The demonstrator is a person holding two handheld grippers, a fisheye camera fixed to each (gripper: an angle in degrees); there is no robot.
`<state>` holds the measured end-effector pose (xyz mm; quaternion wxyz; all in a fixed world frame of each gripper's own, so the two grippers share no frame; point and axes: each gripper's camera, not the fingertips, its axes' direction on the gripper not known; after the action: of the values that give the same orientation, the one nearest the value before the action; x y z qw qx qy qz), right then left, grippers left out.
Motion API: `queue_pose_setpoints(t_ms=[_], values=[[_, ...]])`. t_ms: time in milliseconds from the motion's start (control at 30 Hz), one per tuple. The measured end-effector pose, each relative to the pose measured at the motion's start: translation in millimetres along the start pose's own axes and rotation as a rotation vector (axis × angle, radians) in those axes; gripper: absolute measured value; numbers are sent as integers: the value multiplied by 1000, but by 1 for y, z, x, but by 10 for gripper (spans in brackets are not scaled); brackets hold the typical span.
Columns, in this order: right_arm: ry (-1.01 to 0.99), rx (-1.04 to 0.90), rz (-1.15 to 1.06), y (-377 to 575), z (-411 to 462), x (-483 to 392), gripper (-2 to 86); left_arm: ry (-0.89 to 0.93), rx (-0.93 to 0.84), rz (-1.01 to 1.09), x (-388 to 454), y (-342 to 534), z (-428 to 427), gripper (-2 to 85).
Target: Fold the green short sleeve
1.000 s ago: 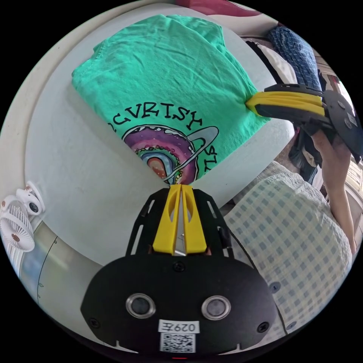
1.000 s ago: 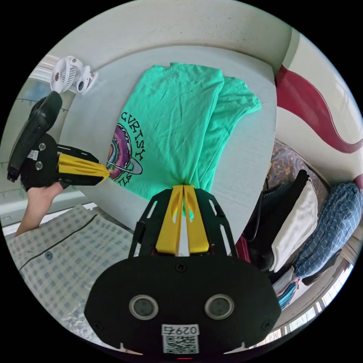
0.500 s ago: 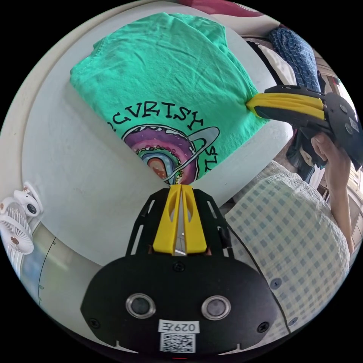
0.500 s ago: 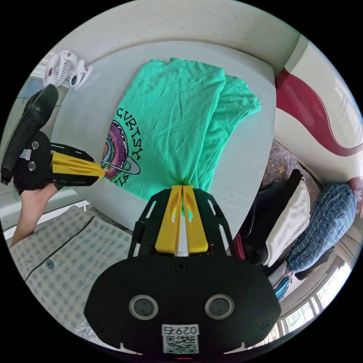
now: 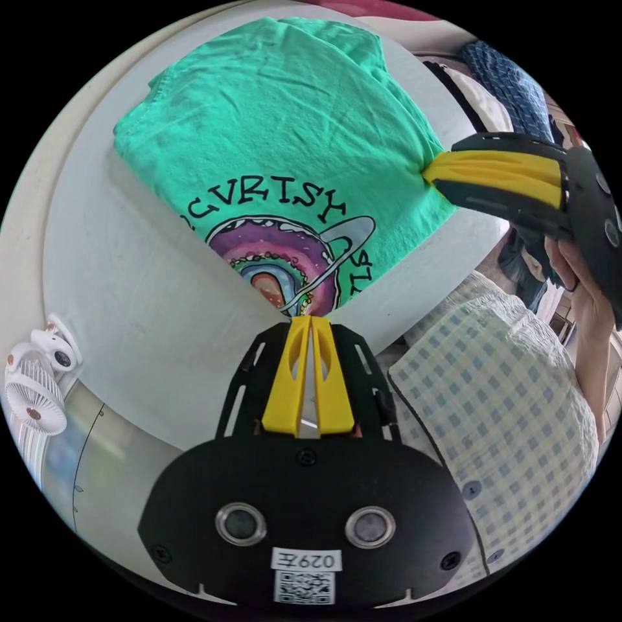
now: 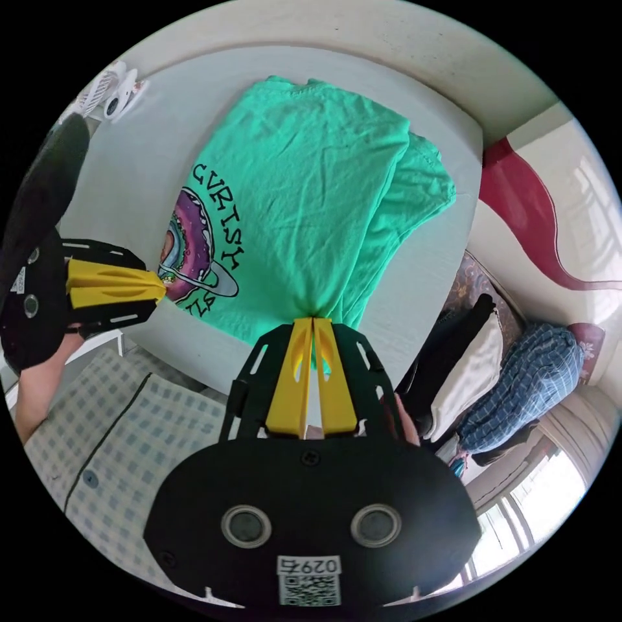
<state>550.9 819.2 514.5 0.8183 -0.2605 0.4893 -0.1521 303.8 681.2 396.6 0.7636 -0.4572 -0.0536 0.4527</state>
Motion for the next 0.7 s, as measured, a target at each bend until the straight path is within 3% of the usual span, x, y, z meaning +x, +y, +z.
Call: queue_pose_setpoints(t_ms=[267,700], values=[[96,-5,0,-12,2,-34,-8,10,8,-4,-7,7,-1,-10],[52,-12,47,-20,1,-39,-8,54,46,-11,-36,32,-3,-10]])
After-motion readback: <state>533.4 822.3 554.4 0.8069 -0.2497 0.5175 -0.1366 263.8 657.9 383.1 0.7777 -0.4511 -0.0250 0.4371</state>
